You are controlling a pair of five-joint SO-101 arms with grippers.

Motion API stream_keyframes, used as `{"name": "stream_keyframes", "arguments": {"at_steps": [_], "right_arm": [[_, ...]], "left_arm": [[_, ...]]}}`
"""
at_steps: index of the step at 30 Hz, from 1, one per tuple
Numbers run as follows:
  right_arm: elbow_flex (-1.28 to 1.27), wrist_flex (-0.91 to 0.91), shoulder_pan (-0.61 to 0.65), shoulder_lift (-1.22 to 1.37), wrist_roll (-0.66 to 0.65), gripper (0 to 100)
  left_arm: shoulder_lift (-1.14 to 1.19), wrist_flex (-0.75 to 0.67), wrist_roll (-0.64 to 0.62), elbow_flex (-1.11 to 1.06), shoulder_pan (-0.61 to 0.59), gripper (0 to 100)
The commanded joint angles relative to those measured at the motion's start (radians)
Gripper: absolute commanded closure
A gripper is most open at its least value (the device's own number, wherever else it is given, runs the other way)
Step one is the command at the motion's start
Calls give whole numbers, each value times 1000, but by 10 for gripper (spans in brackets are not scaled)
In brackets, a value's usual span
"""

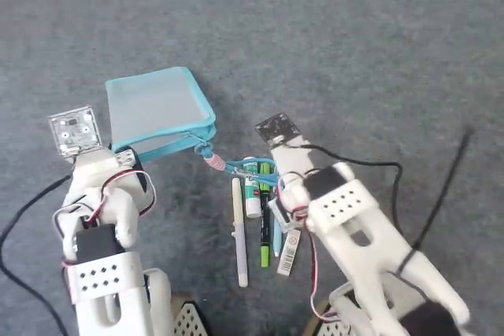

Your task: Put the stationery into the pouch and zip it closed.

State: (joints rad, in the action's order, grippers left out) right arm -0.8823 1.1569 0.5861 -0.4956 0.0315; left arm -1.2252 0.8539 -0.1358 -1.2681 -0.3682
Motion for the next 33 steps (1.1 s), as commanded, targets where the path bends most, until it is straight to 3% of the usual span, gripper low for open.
{"name": "stream_keyframes", "arguments": {"at_steps": [1,6,16,19,23,33], "right_arm": [[75,15,24,137,109,885],[146,90,31,232,153,887],[144,150,222,193,123,862],[140,150,226,202,178,801],[146,150,225,223,344,820],[153,113,197,351,379,822]], "left_arm": [[12,-44,11,7,8,988],[11,-44,11,8,8,988],[11,-44,11,8,8,988],[9,-44,11,8,8,988],[9,-46,11,10,8,988],[11,-64,11,8,8,988]]}}
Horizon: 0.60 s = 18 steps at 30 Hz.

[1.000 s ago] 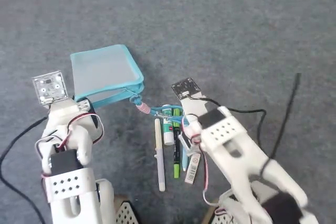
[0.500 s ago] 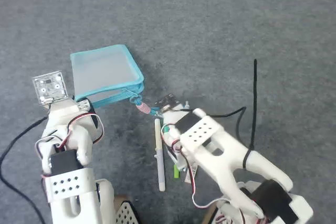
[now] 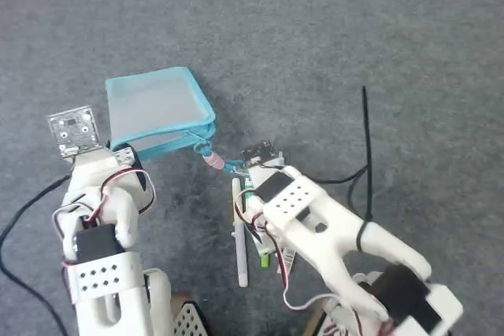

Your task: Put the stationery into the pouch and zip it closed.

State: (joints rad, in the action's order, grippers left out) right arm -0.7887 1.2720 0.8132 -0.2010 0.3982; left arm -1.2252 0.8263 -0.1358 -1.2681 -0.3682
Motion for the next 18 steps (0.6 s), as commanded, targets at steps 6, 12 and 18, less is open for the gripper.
{"name": "stream_keyframes", "arguments": {"at_steps": [6,12,18], "right_arm": [[106,51,-74,91,-75,887],[104,22,-193,91,-232,987],[203,13,-443,71,-485,992]], "left_arm": [[11,-37,11,8,8,988],[11,-35,11,8,8,988],[11,-37,11,7,8,988]]}}
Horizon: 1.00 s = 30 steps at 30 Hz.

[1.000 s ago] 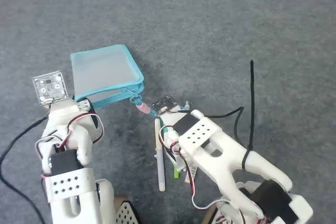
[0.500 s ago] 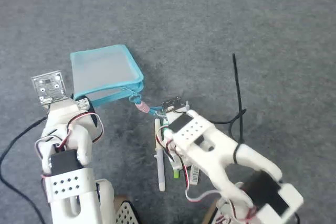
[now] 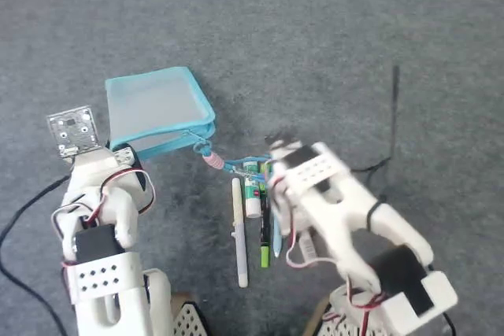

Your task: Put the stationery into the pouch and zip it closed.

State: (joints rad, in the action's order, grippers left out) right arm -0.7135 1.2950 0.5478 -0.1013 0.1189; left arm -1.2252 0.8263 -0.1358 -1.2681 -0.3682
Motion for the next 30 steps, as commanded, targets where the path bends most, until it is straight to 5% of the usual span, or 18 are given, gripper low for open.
{"name": "stream_keyframes", "arguments": {"at_steps": [1,5,10,22,30], "right_arm": [[170,-7,-229,-41,-244,992],[328,85,-367,-114,-253,992],[304,219,-381,-237,-259,991],[-129,-7,-331,-722,-262,990],[-150,-21,-225,-756,-344,927]], "left_arm": [[12,-37,11,7,8,988],[12,-38,11,-8,8,988],[12,-35,11,-15,9,988],[12,-37,11,-25,9,988],[12,-32,11,-27,9,988]]}}
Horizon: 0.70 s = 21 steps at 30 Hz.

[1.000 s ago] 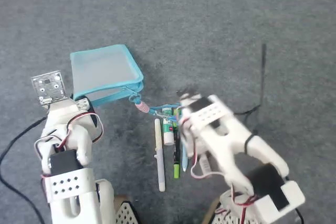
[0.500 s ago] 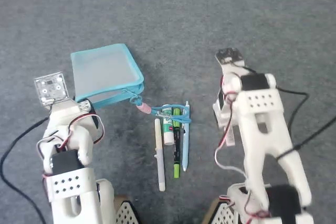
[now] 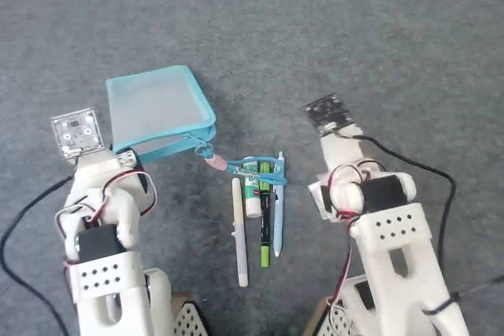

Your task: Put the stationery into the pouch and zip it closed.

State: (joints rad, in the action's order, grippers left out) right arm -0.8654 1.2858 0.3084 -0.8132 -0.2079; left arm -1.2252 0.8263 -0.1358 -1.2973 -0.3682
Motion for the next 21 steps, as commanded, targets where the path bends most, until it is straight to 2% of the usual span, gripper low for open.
{"name": "stream_keyframes", "arguments": {"at_steps": [1,5,7,12,15,18,21], "right_arm": [[2,-10,13,-47,-11,877],[2,-18,-5,-47,-14,649],[0,-27,-42,-38,-51,593],[-115,-180,-113,-38,-196,582],[-218,-285,-116,-48,-147,582],[-247,-309,-117,-48,-46,590],[-258,-348,-116,-48,3,669]], "left_arm": [[12,-32,11,2,9,988],[12,-32,11,2,9,988],[12,-32,11,1,9,988],[12,-32,12,1,9,988],[12,-32,12,1,9,988],[11,-34,12,-8,9,988],[11,-37,29,-13,9,988]]}}
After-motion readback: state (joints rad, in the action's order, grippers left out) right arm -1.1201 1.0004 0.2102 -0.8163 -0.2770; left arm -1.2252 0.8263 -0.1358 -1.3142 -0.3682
